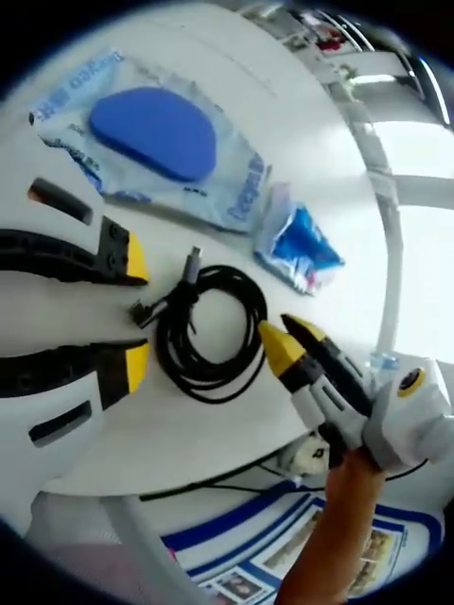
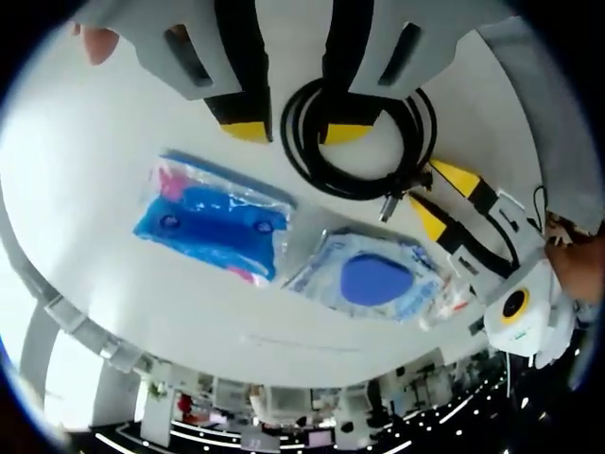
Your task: Arrange the tabletop items into an orderly group along one side of the table until the central work area is clear of visible clutter.
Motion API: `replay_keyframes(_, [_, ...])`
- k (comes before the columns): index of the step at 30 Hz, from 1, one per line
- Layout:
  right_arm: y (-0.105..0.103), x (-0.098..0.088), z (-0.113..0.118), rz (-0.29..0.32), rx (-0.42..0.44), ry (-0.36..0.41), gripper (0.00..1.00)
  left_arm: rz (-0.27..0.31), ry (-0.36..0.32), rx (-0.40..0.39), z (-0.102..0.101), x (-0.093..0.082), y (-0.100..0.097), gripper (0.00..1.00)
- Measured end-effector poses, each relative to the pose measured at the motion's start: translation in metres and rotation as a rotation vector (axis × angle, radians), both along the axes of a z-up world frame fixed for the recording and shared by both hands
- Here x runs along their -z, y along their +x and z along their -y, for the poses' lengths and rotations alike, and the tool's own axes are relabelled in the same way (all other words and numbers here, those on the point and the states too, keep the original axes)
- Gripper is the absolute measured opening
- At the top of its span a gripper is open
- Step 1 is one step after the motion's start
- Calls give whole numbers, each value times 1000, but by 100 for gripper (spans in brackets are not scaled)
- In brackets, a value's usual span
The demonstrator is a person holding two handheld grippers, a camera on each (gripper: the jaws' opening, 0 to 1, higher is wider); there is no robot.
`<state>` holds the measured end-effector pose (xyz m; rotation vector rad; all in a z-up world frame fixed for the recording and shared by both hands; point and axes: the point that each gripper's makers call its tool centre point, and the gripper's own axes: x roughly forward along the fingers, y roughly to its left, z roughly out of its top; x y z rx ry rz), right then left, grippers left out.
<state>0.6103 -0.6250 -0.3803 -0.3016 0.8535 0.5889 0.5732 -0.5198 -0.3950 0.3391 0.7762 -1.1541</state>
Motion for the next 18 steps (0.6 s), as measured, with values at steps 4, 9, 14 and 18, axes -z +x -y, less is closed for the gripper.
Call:
replay_keyframes(4, [-1,-3,0,17,-4,9,31,-2,-5,-7,-3,-1,0,27])
replay_keyframes(9, [-2,-5,0,32,-10,19,47,0,-8,-18,-5,-3,0,35])
replay_keyframes(14, [-5,-8,-5,48,-30,41,54,5,-21,-25,-7,-6,0,43])
replay_keyframes(18, [-8,-10,-9,60,-50,51,57,2,-40,-26,-6,-9,-2,51])
